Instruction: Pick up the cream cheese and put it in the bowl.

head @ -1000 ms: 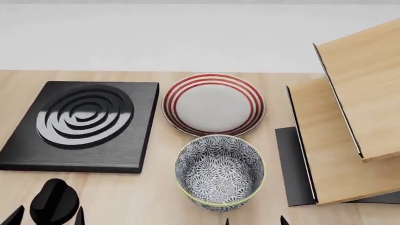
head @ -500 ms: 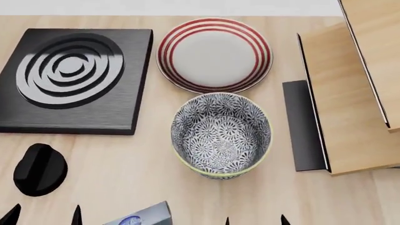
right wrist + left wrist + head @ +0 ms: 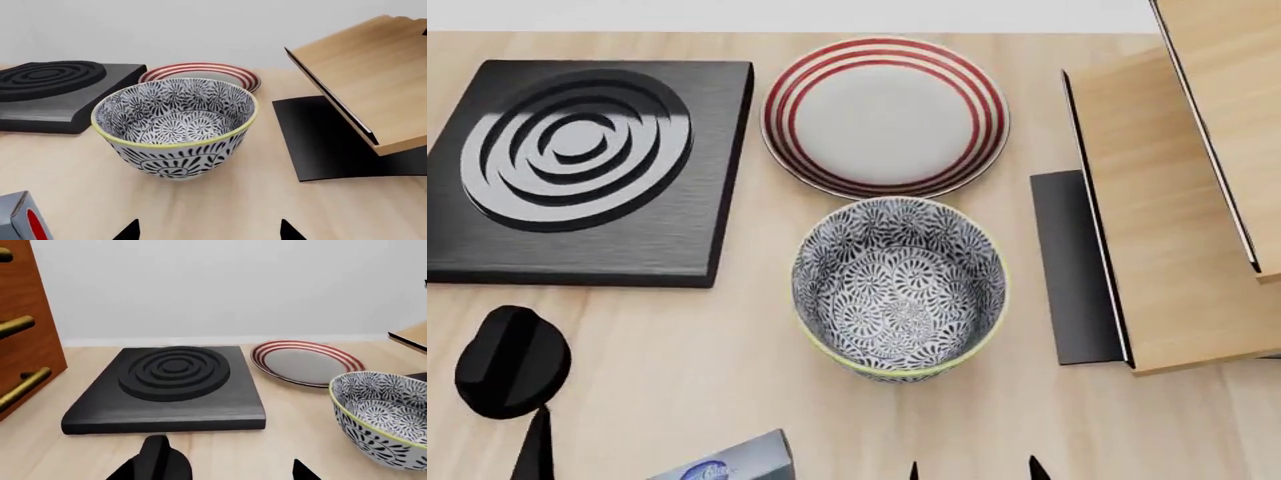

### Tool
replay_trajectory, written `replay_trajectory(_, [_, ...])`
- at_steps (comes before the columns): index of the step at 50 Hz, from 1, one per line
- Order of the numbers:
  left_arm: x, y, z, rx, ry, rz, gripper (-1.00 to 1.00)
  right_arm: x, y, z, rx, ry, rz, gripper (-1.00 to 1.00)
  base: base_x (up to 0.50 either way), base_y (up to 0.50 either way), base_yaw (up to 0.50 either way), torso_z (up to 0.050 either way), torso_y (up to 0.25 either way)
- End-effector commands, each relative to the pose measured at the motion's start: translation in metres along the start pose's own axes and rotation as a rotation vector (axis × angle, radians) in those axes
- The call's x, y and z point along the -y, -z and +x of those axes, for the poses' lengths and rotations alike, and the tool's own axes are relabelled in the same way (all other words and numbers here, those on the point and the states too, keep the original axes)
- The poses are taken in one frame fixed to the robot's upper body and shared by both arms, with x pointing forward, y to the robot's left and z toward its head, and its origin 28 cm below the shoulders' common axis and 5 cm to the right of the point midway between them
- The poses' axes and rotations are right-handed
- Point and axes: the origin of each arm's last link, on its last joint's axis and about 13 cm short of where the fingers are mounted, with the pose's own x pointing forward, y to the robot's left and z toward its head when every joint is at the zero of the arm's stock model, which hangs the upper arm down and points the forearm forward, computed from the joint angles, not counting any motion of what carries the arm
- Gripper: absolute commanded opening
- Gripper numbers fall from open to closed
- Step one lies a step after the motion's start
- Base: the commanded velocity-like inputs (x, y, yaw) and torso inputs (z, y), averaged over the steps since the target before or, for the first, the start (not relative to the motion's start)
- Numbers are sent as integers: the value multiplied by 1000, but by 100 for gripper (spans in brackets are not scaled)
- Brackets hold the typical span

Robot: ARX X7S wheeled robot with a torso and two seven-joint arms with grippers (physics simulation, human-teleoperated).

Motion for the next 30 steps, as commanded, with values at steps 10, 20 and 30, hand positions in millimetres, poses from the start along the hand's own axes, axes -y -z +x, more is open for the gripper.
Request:
replay_trajectory(10, [-6,-42,-13,55,-4,39,100,2,-4,0,16,3,1,100,0,0,0,-1,-31])
replay_trajectory(20, [-8,-43,-13,56,-9,34,100,1,-5,-1,19,1,-1,100,-1,0,0,-16,-230])
replay_trajectory(30, [-11,-48,-14,27,23,13,100,0,-8,-2,27,-1,-6,100,-1,0,0,-18,-245])
